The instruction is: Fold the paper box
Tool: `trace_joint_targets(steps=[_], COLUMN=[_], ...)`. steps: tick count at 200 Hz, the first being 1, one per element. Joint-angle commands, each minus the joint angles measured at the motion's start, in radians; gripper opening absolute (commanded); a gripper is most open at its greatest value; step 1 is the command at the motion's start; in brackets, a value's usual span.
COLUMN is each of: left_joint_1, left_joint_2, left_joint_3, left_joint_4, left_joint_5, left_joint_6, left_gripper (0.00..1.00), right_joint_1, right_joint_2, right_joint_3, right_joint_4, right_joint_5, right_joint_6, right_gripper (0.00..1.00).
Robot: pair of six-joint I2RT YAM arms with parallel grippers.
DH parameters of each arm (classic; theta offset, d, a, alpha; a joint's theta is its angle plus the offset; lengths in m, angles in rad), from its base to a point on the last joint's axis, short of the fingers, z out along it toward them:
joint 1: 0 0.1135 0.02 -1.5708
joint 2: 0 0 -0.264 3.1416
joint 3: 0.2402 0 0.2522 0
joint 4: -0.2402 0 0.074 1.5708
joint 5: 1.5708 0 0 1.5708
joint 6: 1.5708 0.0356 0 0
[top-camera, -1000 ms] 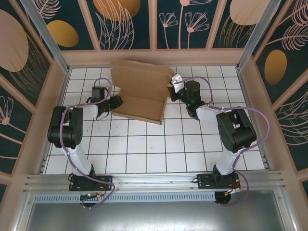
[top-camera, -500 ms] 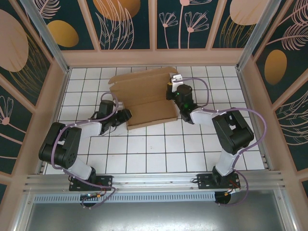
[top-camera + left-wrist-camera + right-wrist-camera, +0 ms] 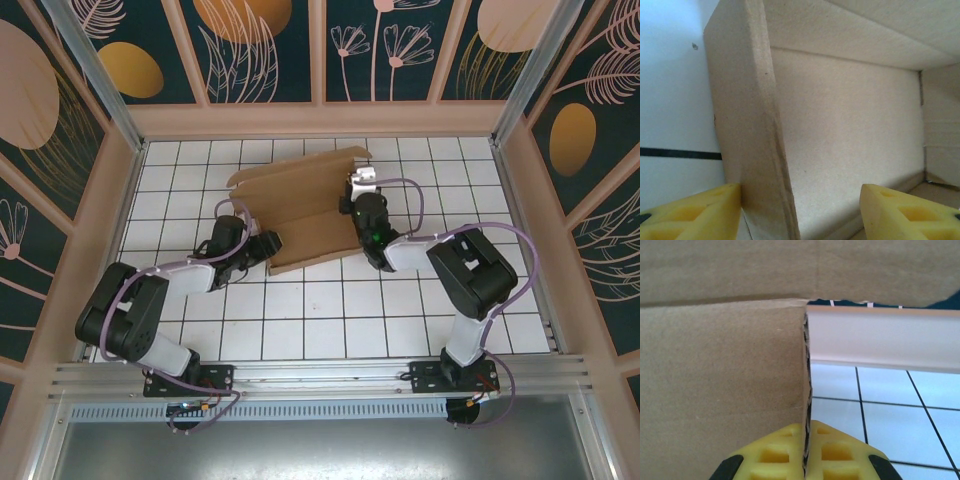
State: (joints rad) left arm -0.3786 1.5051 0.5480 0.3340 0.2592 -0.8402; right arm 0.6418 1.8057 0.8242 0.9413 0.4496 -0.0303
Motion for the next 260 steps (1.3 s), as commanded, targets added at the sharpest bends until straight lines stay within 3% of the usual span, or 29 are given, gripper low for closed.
trace_joint_targets(steps=[1,45,104,147,179,226,244,260], left_joint_1=[-0.022,-0.022,-0.023,-0.022,-0.020,-0.016,-0.003,0.025], left_joint_2=[-0.056,-0.176,-0.462,-0.664,-0.719,-0.703,-0.649,-0.586], left_joint_3=[-0.010,-0.039,-0.016,-0.038,-0.068,-0.147,-0.164,-0.159], left_joint_4=[0.124,0.008,-0.194,-0.278,-0.285,-0.177,-0.128,-0.069], left_joint_5=[0.075,0.002,-0.180,-0.402,-0.570,-0.621,-0.570,-0.437], left_joint_6=[-0.029,0.035,0.194,0.358,0.454,0.625,0.644,0.671], left_gripper=[0.62,0.69,0.73,0.74,0.73,0.69,0.70,0.71], right_joint_1=[0.036,0.032,0.032,0.029,0.009,-0.020,-0.027,-0.029], right_joint_2=[0.036,0.024,-0.001,-0.049,-0.075,-0.097,-0.101,-0.102], right_joint_3=[-0.085,-0.218,-0.244,-0.219,-0.191,-0.188,-0.191,-0.191], right_joint_4=[0.035,0.204,0.238,0.194,0.143,0.126,0.125,0.125], right_joint_5=[-0.123,-0.165,-0.189,-0.189,-0.204,-0.245,-0.258,-0.274], right_joint_6=[-0.035,-0.079,-0.096,-0.103,-0.100,-0.103,-0.097,-0.095], right_gripper=[0.00,0.00,0.00,0.00,0.00,0.00,0.00,0.00])
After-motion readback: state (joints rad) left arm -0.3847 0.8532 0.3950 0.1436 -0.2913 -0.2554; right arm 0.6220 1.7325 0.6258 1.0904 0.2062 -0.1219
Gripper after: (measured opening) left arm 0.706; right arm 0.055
